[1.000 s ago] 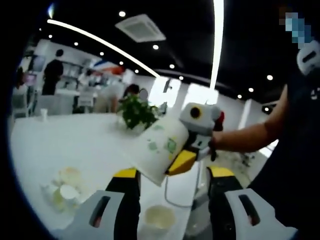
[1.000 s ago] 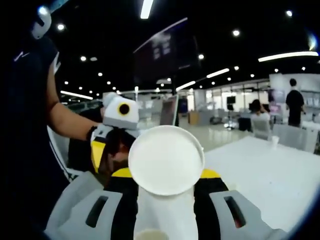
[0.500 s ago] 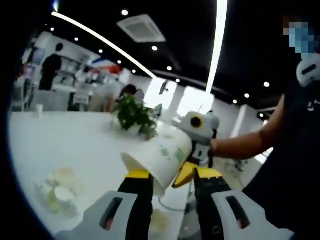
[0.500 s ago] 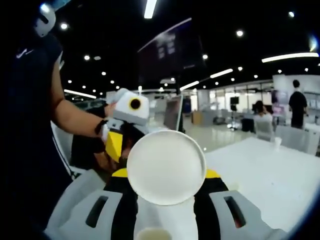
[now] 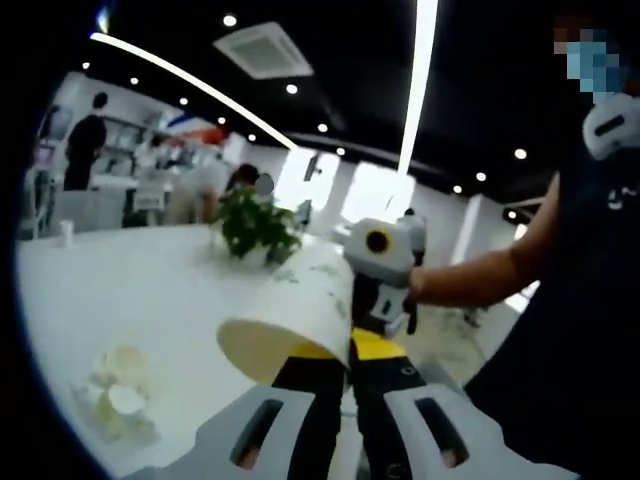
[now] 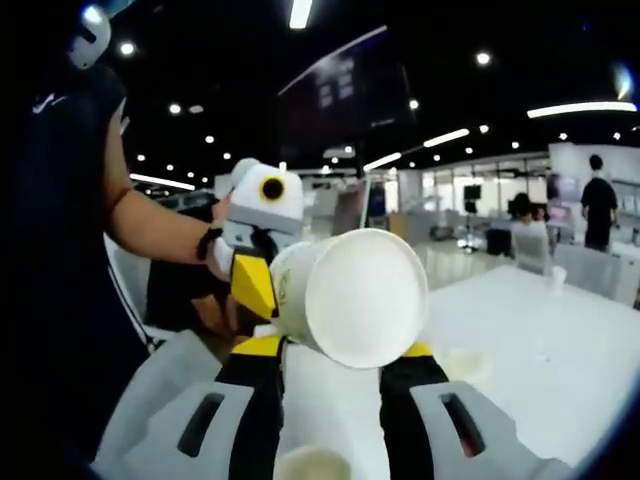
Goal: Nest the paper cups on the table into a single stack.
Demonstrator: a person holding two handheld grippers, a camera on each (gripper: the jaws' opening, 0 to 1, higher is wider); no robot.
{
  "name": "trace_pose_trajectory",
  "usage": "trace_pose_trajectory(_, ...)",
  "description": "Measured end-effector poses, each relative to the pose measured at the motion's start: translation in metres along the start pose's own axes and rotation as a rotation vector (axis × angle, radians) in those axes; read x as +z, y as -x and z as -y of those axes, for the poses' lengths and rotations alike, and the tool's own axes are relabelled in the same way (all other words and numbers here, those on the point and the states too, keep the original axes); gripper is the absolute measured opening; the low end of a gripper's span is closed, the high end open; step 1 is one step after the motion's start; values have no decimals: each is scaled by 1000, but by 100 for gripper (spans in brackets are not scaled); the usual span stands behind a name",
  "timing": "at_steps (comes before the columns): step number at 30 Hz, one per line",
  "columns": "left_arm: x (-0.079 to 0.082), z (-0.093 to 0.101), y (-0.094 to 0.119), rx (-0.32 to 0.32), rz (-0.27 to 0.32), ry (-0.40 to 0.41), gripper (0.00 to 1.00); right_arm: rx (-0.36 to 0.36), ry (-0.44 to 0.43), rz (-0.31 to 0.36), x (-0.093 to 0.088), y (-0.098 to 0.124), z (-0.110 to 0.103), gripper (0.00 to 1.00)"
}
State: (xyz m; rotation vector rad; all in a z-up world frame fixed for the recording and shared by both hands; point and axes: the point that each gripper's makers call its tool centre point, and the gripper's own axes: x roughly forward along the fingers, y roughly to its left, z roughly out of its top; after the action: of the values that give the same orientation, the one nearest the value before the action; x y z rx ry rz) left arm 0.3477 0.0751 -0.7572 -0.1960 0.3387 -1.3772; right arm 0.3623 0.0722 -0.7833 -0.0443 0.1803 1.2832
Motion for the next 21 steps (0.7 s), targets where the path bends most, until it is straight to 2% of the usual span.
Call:
trace_pose_trajectory(1,-2,-3,4,5,-13,-8,0,-6,3,11,-1,9,-4,38)
trace_pose_trajectory(2,-6,12,-11,10,-19,-17,0,-10,0,13,-1,11,-4,40)
trace_pose_trajectory(3,-8,20,-16,11,-24,-12,0,-12,-3,12,-1,11,-3,41)
trace_pose_trajectory(5,-7,13,-11,23,-36,-22,0,-24,-11,14,3,14,0,45)
trace_pose_trajectory(9,-8,17,-11,45,-40,-29,0,-50,-7,14,4,28,3,56)
trace_pose_trajectory(11,-8,20,-20,58,-57,-30,0,-76,-2,8,5,38,8,66)
trace_pose_trajectory(12,-10,21,-21,77,-85,-47,0,-92,2,3,4,42,10,70)
trace_pose_trajectory(16,-10,30,-30,76,-134,-89,0,-148,-13,-19,4,61,16,94)
trace_pose_trajectory(19,-10,30,-38,90,-177,-110,0,-172,-27,-46,2,77,21,100)
trace_pose_trajectory(21,-10,32,-44,93,-202,-105,0,-178,-39,-75,-4,87,23,100)
